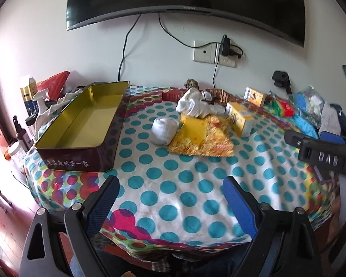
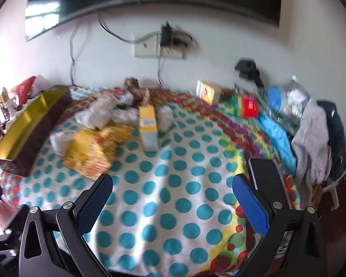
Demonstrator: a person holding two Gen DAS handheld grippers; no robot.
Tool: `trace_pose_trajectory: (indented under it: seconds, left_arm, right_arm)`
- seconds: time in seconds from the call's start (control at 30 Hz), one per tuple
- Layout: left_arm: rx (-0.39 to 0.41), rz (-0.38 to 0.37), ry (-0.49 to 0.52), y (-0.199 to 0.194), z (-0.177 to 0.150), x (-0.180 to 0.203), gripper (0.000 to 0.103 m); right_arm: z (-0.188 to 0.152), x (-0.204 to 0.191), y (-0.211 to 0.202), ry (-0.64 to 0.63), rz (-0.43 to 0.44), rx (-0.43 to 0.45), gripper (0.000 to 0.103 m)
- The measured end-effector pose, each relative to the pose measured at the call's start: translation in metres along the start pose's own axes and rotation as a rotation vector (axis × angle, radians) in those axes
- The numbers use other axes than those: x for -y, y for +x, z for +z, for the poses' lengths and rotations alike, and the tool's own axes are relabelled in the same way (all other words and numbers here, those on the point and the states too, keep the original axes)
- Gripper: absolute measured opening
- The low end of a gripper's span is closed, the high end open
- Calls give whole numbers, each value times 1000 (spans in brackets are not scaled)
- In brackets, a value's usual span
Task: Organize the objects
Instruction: 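Move the left gripper toward the white rolled sock on the table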
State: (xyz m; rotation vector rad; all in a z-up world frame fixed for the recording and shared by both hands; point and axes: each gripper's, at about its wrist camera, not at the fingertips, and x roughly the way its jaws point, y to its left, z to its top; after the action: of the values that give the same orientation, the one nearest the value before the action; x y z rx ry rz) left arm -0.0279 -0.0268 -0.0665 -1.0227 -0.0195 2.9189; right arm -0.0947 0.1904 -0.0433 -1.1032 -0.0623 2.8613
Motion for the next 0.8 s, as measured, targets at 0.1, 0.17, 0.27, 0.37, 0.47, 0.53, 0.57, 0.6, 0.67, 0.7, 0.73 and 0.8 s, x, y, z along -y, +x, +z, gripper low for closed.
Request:
trace_pose_trajectory:
  seconds: [0.1,0.17,0.27,0.37,0.47,0.53,0.57,0.6,0.67,0.7,0.73,0.8]
  left_arm:
    - [-22,20,25,21,-4,-2,93]
    - [-15,16,16,31,-3,-4,93]
    - [-14,-11,-6,51,6,-11,93]
    - [-30,-1,-26,74,25,-19,93]
    - [-56,11,-37,98,46,-26,93]
    - [-87,20,-37,116,57,-28,93]
    - [-107,24,-39,125,61,-30,93]
    - [-111,40,-35,130,64,-31,93]
    - [-114,26,-33,136,70,-30,93]
    - [-125,30,-24,140,72,-29,93]
    - [-129,39,-17,143,73,-27,93]
    - [-133,49,-8,148,74,-23,91]
  right_arm:
    - [-6,13,31,26,-1,-52,103]
    - [-9,19,49,40,13,-81,103]
    - [-10,23,68,41,29,-100,103]
    - [-8,21,83,20,32,-113,103]
    - [-6,17,93,7,48,-125,103]
    - [-7,14,100,12,66,-138,103]
    - [-7,14,103,17,77,-145,103]
    - [-9,14,105,23,89,-153,103]
    - [-9,14,104,28,102,-150,103]
    - [-8,16,103,34,110,-143,103]
    - [-8,18,103,41,120,-143,103]
    - [-9,20,107,57,130,-160,103]
